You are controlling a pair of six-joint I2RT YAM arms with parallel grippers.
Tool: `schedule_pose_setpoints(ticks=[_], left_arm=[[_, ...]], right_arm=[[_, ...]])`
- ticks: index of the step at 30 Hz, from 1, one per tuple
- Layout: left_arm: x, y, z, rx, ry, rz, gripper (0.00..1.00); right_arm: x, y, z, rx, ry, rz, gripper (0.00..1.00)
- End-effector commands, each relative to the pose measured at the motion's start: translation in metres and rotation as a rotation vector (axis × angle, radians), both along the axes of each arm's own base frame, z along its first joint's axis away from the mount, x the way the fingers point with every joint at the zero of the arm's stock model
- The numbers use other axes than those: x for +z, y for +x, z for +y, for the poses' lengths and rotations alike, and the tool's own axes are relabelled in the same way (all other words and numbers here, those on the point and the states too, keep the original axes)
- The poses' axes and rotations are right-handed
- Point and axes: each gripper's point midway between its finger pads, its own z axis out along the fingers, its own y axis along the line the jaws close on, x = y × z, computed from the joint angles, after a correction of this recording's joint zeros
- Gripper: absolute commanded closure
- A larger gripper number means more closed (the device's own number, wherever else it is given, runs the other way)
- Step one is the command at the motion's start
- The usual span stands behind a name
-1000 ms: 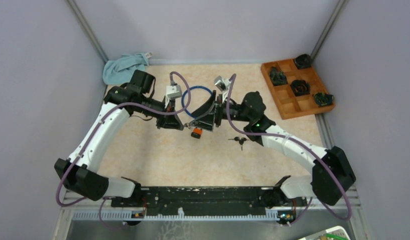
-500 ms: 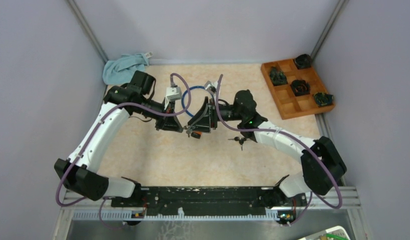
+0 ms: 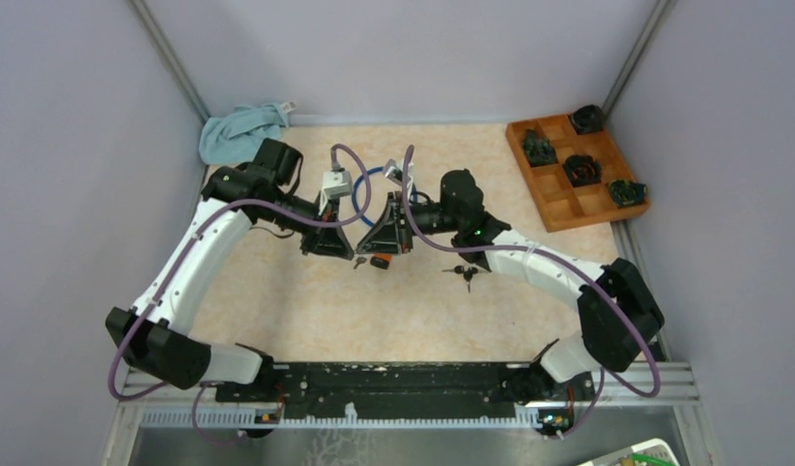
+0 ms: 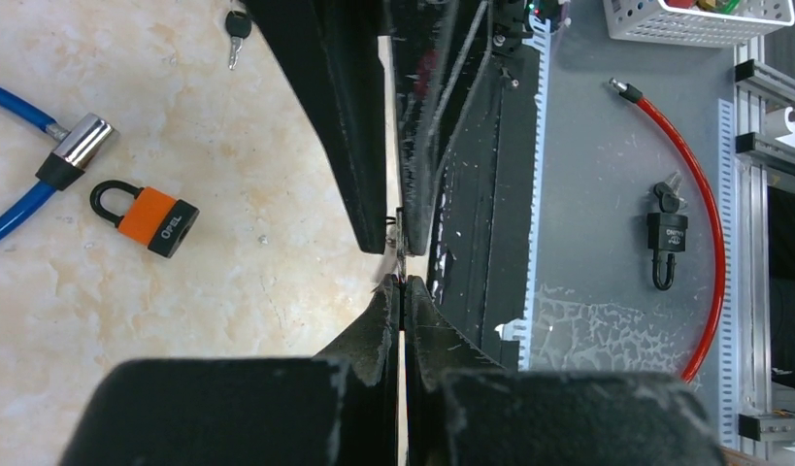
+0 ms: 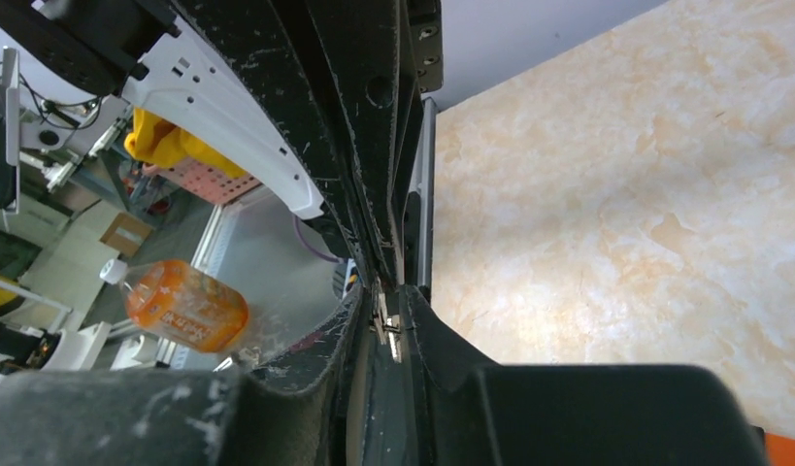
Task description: Unlock with the key
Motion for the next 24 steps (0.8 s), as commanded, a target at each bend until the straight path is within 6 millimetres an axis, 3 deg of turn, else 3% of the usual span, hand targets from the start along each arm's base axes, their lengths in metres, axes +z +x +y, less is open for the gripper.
schedule_pose_setpoints(ticks=[1,3,5,6,9,11,14,20,24], left_arm=[[0.010,-0.003,-0.003,-0.027,-0.026,-0.029,1.00],[0.010,-0.003,-0.003,-0.029,-0.027,-0.029,1.00],[0.009,-0.001,-0.003,-0.025,-0.024,-0.029,1.00],[0.009,0.001,-0.003,-0.017,-0.021,-0.037,0.95],[0.007,0.012,-0.002,0.024,0.002,-0.076,0.43],[0.010,0.022,0.000,0.055,0.017,-0.125,0.24],[0.014,0.032,0.002,0.088,0.029,-0.179,0.19],[0.018,0.035,-0.005,0.113,-0.019,-0.162,0.22],[0.013,0.061,-0.001,0.148,0.016,-0.332,0.18]], right_arm=[[0.012,0.003,0.006,0.003,0.003,-0.062,0.89],[0.011,0.005,0.006,-0.004,-0.008,-0.059,1.00],[0.011,0.006,0.006,-0.010,-0.015,-0.051,1.00],[0.012,0.005,0.005,-0.010,-0.015,-0.049,1.00],[0.009,0.008,0.001,-0.057,-0.034,-0.033,1.00],[0.004,0.013,-0.007,-0.101,-0.046,-0.012,1.00],[0.010,0.015,-0.019,-0.156,0.013,0.011,1.00],[0.024,0.012,-0.040,-0.280,0.173,0.090,1.00],[0.000,0.037,-0.058,-0.477,0.110,0.156,1.00]])
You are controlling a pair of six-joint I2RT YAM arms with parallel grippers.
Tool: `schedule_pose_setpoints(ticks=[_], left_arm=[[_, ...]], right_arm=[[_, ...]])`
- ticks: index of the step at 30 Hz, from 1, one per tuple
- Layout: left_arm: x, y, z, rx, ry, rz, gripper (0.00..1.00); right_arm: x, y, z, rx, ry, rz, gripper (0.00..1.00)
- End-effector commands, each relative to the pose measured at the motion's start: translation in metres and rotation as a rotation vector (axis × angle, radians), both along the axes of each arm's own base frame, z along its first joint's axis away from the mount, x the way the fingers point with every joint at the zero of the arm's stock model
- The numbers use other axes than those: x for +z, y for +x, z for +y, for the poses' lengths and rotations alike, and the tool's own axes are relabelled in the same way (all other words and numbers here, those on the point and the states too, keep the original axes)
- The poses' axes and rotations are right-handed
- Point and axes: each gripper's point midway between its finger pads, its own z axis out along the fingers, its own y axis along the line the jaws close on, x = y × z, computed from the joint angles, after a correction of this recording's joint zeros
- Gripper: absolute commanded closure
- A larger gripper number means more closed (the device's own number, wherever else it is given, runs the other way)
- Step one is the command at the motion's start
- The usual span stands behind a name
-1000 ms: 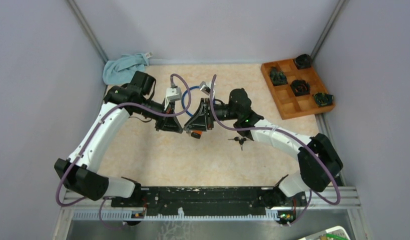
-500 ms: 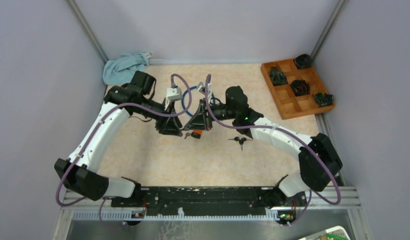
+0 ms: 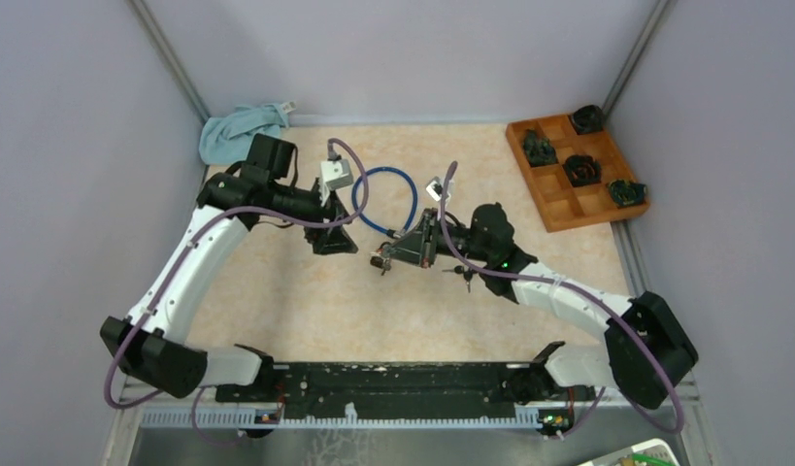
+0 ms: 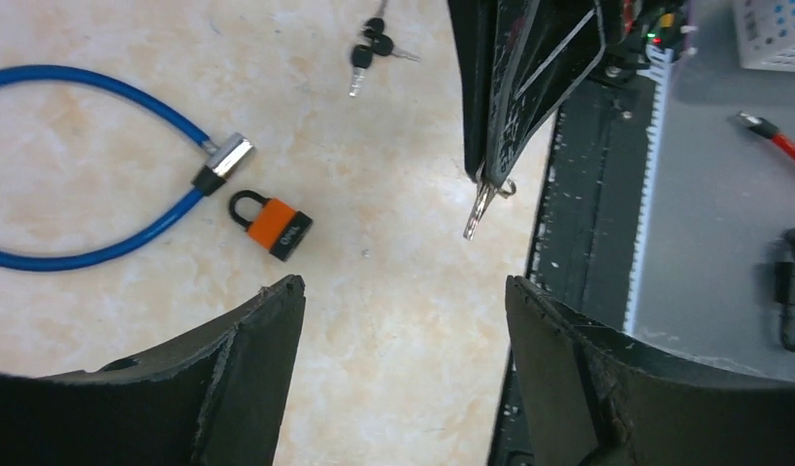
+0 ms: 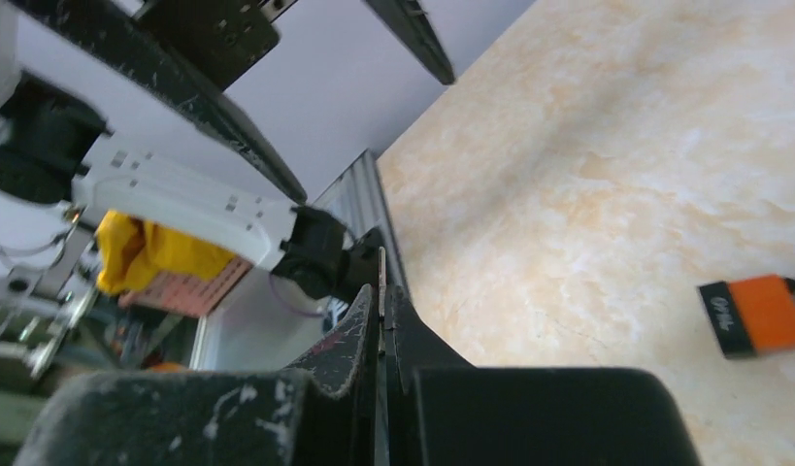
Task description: Unlock with the key
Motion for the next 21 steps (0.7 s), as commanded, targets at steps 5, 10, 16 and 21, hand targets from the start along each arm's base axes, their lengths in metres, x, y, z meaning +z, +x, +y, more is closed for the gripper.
schedule_pose_setpoints(ticks=[5,10,16,21], left_arm=[[-0.011,0.096,0.020,0.005,0.247,-0.518,0.12],[-0.046,0.131,-0.006,-0.096,0.252,-0.481,0.13],[-0.114,0.150,-0.036,-0.232,0.299,-0.422,0.19],[-0.157,0.169,-0.059,-0.293,0.343,-0.438,0.23]], right_arm=[[-0.009,0.070,-0.066,-0.419,-0.040,0.098,1.00],[-0.027,0.095,-0.123,-0.587,-0.087,0.139,1.00],[-0.027,0.098,-0.148,-0.673,-0.177,0.126,1.00],[-0.024,0.096,-0.159,-0.708,-0.165,0.136,1.00]])
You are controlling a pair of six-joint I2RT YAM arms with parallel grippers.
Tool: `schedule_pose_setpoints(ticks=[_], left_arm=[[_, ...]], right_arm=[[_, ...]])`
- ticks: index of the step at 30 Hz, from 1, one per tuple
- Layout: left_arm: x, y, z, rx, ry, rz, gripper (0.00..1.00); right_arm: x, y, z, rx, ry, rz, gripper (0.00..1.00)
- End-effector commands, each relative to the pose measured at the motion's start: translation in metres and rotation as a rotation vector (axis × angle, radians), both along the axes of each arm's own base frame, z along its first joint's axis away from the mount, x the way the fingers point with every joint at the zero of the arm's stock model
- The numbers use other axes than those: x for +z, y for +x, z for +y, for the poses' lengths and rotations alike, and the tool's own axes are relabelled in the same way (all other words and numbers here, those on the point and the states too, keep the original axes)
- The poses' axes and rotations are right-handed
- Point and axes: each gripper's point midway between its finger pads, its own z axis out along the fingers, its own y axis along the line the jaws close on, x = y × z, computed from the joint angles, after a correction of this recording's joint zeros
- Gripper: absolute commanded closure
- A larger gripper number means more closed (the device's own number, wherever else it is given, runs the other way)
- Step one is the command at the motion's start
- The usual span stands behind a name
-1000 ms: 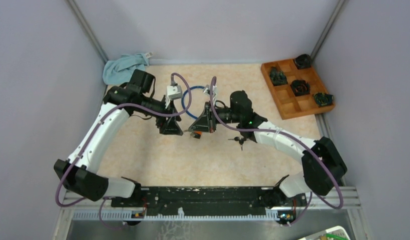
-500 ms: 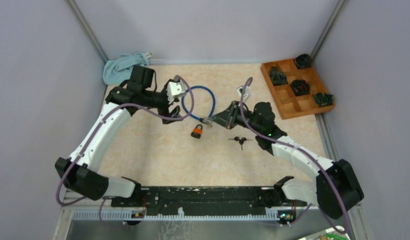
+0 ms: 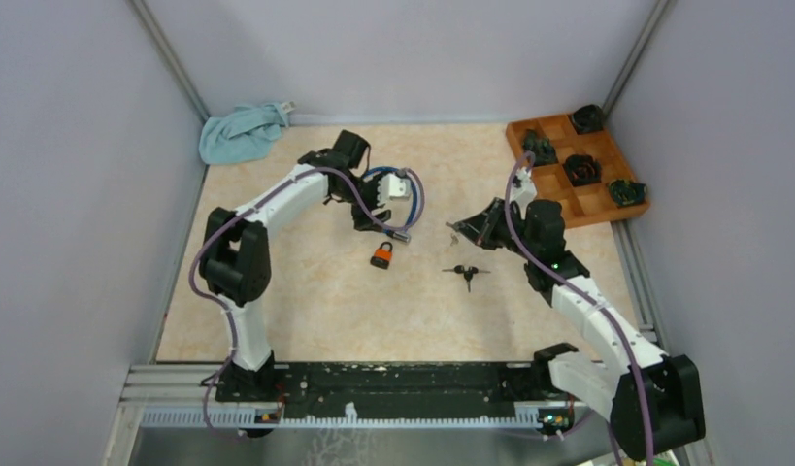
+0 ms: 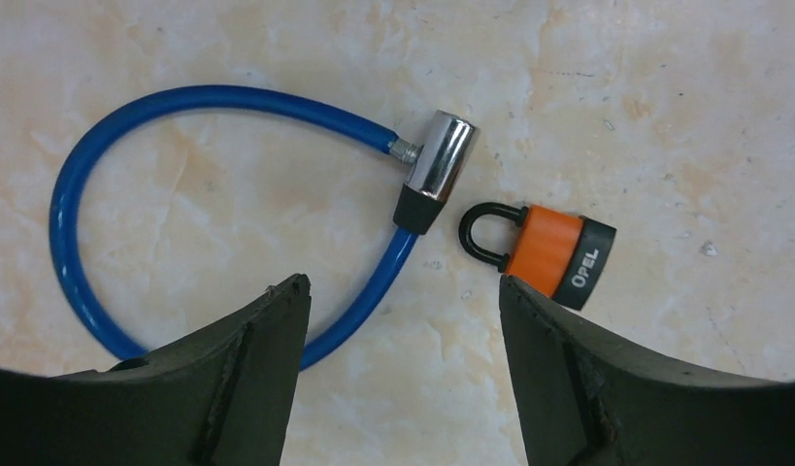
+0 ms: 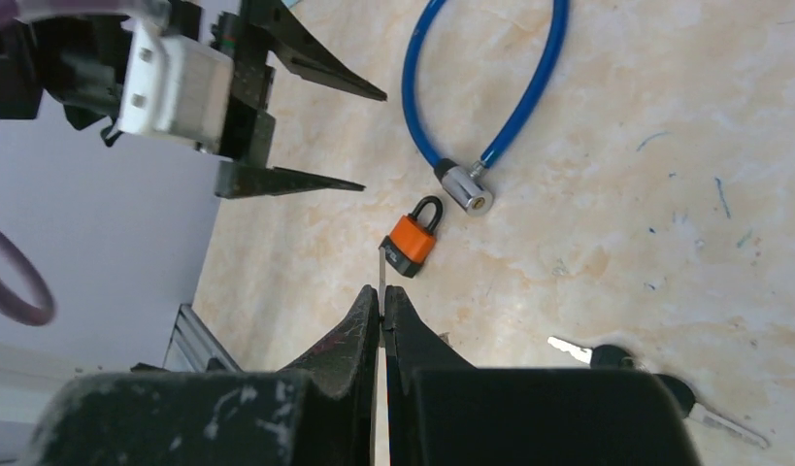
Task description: Unlock with the key
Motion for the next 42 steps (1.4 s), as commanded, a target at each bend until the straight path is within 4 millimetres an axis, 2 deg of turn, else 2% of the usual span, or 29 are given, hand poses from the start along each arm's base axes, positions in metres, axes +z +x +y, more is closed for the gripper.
schedule_pose_setpoints(ticks=[1,8,13,16,21,25,27,33,35,36,38,39,42], left_arm=[[-0.016,0.021,-0.022,-0.098,0.029,-0.093,0.24],[-0.060,0.027,-0.035,-0.214,0.100,-0.111,0.36],[-0.075,0.023,-0.046,-0.283,0.121,-0.111,0.47],[-0.082,0.018,-0.045,-0.304,0.128,-0.084,0.47],[-0.101,-0.004,-0.036,-0.352,0.192,-0.025,0.48],[-0.103,-0.023,-0.037,-0.389,0.204,0.006,0.45],[-0.103,-0.022,-0.041,-0.375,0.196,-0.002,0.44],[-0.110,-0.003,-0.050,-0.321,0.188,-0.041,0.44],[-0.115,-0.001,-0.050,-0.315,0.200,-0.037,0.51],[-0.117,-0.001,-0.049,-0.313,0.207,-0.033,0.59],[-0.118,0.000,-0.047,-0.311,0.219,-0.039,0.83],[-0.113,0.002,-0.046,-0.304,0.223,-0.051,0.98],[-0.076,0.011,-0.049,-0.272,0.176,-0.155,1.00]], right_arm=[[0.028,0.005,-0.012,-0.047,0.002,-0.072,1.00],[0.027,0.000,-0.018,-0.055,0.002,-0.057,1.00],[0.024,-0.003,-0.022,-0.058,0.008,-0.044,1.00],[0.022,-0.005,-0.024,-0.059,0.006,-0.038,1.00],[0.019,-0.006,-0.026,-0.056,0.005,-0.028,1.00],[0.021,-0.006,-0.025,-0.046,0.012,-0.032,1.00],[0.023,-0.006,-0.025,-0.047,0.018,-0.035,1.00],[0.025,-0.008,-0.026,-0.047,0.026,-0.038,1.00],[0.026,-0.009,-0.027,-0.052,0.027,-0.039,1.00],[0.027,-0.010,-0.027,-0.054,0.028,-0.042,1.00],[0.027,-0.010,-0.028,-0.060,0.031,-0.039,1.00],[0.027,-0.010,-0.028,-0.060,0.034,-0.040,1.00],[0.030,-0.010,-0.025,-0.050,0.054,-0.042,1.00]])
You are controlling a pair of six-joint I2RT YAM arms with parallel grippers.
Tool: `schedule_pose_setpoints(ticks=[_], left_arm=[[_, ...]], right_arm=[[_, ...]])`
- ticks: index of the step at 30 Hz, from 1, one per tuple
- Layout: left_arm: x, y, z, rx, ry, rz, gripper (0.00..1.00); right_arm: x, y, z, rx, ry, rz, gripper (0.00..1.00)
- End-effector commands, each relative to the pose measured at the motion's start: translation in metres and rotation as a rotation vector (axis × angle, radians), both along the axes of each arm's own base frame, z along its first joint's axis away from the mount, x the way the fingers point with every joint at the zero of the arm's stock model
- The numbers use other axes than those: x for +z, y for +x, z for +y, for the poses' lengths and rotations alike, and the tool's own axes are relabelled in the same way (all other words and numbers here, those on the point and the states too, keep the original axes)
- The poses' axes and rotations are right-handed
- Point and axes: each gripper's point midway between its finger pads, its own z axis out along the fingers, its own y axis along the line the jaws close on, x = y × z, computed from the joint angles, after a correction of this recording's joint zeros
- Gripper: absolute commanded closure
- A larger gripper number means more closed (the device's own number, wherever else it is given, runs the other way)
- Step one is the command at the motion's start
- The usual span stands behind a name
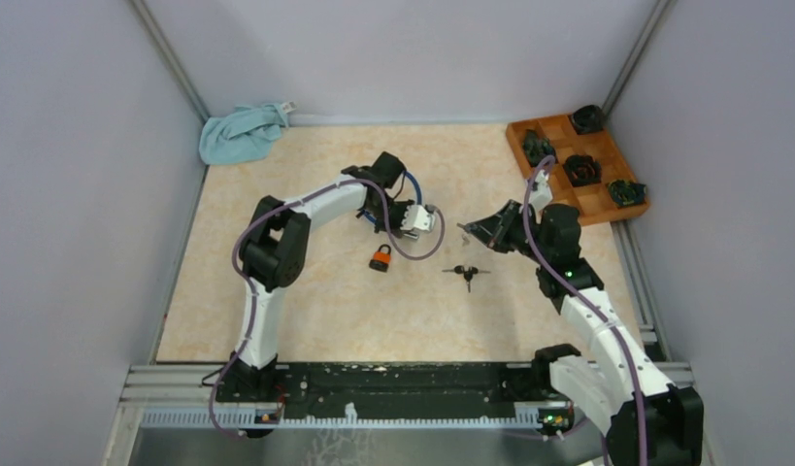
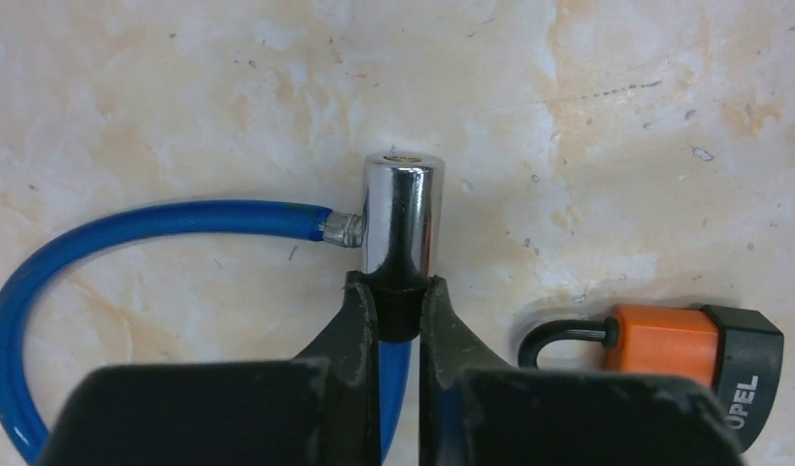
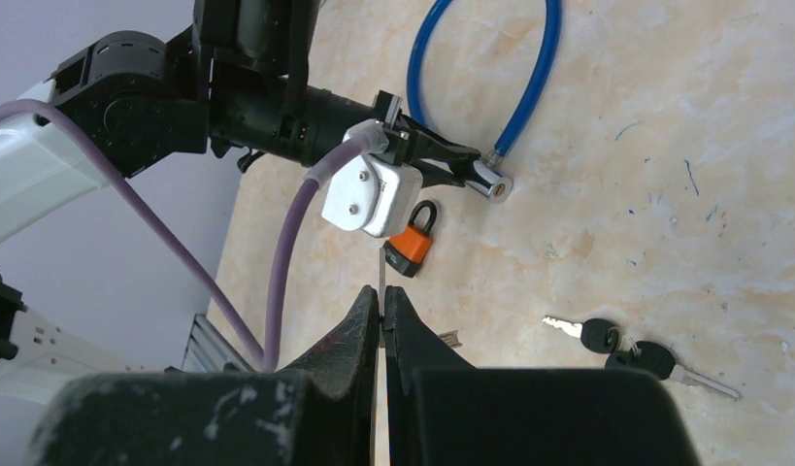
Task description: Unlock with the key
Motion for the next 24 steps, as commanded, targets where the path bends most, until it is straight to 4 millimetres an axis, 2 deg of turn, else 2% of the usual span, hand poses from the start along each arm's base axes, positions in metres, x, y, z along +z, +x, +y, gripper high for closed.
schedule_pose_setpoints(ticks=[1,4,7,8,10,13,17,24], left_arm=[[0.035,0.007,0.001,0.002,-0.043,-0.130,1.00],[0.100,-0.006,0.000,-0.047,-0.159,-0.249,1.00],[0.169,-0.027,0.008,-0.071,-0.260,-0.343,1.00],[0.181,-0.037,0.013,-0.104,-0.288,-0.380,1.00],[0.224,-0.051,0.014,-0.131,-0.410,-0.512,1.00],[0.274,-0.081,0.015,-0.195,-0.600,-0.677,1.00],[0.309,-0.118,0.022,-0.281,-0.761,-0.831,1.00],[0.334,-0.168,0.033,-0.409,-0.909,-0.933,1.00]], right_arm=[[0.021,0.002,0.002,0.010,0.047,-0.059,1.00],[0.029,0.001,0.006,0.036,0.060,-0.077,1.00],[0.046,-0.005,0.012,0.081,0.090,-0.122,1.00],[0.051,-0.007,0.013,0.096,0.102,-0.137,1.00],[0.062,-0.012,0.018,0.137,0.124,-0.174,1.00],[0.073,-0.018,0.023,0.180,0.155,-0.212,1.00],[0.086,-0.030,0.028,0.238,0.176,-0.251,1.00],[0.110,-0.053,0.032,0.321,0.190,-0.341,1.00]])
